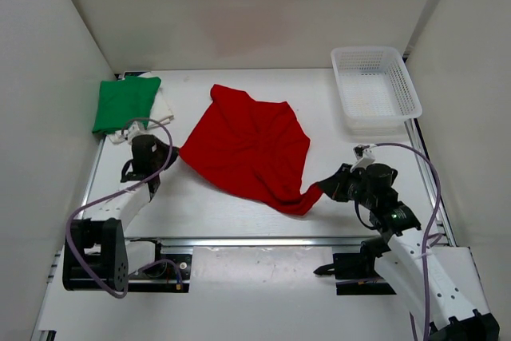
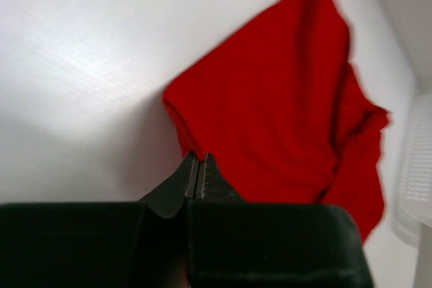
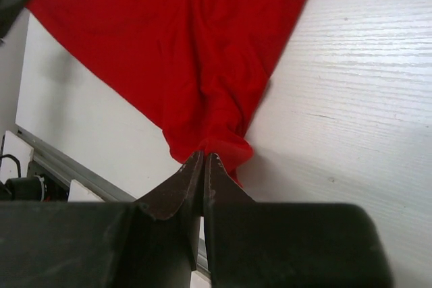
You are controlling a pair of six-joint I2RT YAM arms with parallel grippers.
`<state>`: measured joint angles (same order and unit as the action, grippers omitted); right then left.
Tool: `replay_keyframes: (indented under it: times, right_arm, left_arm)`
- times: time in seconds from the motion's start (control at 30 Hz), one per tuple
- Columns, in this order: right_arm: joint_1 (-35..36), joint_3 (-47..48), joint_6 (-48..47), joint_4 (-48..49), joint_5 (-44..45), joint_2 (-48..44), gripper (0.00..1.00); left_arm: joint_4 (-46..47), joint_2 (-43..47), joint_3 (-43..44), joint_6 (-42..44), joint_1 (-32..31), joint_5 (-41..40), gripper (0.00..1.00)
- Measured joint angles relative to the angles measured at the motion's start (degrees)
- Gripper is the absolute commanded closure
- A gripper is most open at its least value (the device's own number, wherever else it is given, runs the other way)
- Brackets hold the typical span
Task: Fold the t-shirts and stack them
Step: Flatten out the tshirt
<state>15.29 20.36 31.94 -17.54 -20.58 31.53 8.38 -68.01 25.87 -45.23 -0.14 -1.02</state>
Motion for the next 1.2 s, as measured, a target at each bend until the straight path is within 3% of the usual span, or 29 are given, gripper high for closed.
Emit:
replay_keyframes:
  times: [0.27,0.37,0.43,0.53,0.63,0.73,0.77,0.87,0.93,1.07,1.13,1.2]
  right_arm:
    - [0.9,14.6,-0.1,1.9,0.9,10.5,1.0]
    - [1.7,25.7,-1.9,-1.2,3.4,14.6,1.0]
    - [4.5,36.8,-4.5,-5.4,9.9,17.4,1.0]
    - [14.8,57.2,-10.7,-11.2,24.7,21.5,1.0]
    - [27.8,75.6,-17.0,-14.0,39.7,25.1,1.0]
    - [43.9,83.8,-26.2,-10.4,55.5,26.4,1.0]
    - [50.2,82.3,-32.1,-6.5,61.7,25.0,1.0]
    - [64.9,67.4,-63.6,29.8,77.6,22.1,1.0]
    - [63.9,66.8,-70.4,35.2,83.3,25.8,1.0]
    - [55.4,69.7,-65.6,25.1,84.0,33.1,1.0]
    - [48.6,70.7,-59.5,16.3,79.1,35.9,1.0]
    - [37.4,74.0,-51.3,6.5,68.8,39.7,1.0]
  left_arm:
    - [-3.2,1.2,12.2,1.5,-1.4,3.0,1.0]
    - [-7.8,1.2,19.3,2.4,-1.0,5.3,1.0]
    - [-14.3,0.2,28.9,3.5,-0.7,8.3,1.0]
    - [-18.0,-2.0,44.3,4.2,1.2,15.7,1.0]
    - [-17.2,0.5,51.3,1.4,8.7,24.1,1.0]
    - [-18.0,3.9,55.3,-1.0,16.5,27.0,1.0]
    - [-18.9,4.7,56.8,-1.1,16.9,27.2,1.0]
    - [-20.3,6.7,58.4,-0.9,16.0,27.8,1.0]
    - [-21.4,7.5,58.3,-0.8,15.9,28.5,1.0]
    - [-21.6,7.4,55.6,-1.1,16.6,28.5,1.0]
    - [-22.0,6.9,53.3,-1.1,16.9,28.2,1.0]
    - [-22.1,6.1,51.0,-0.7,16.8,27.6,1.0]
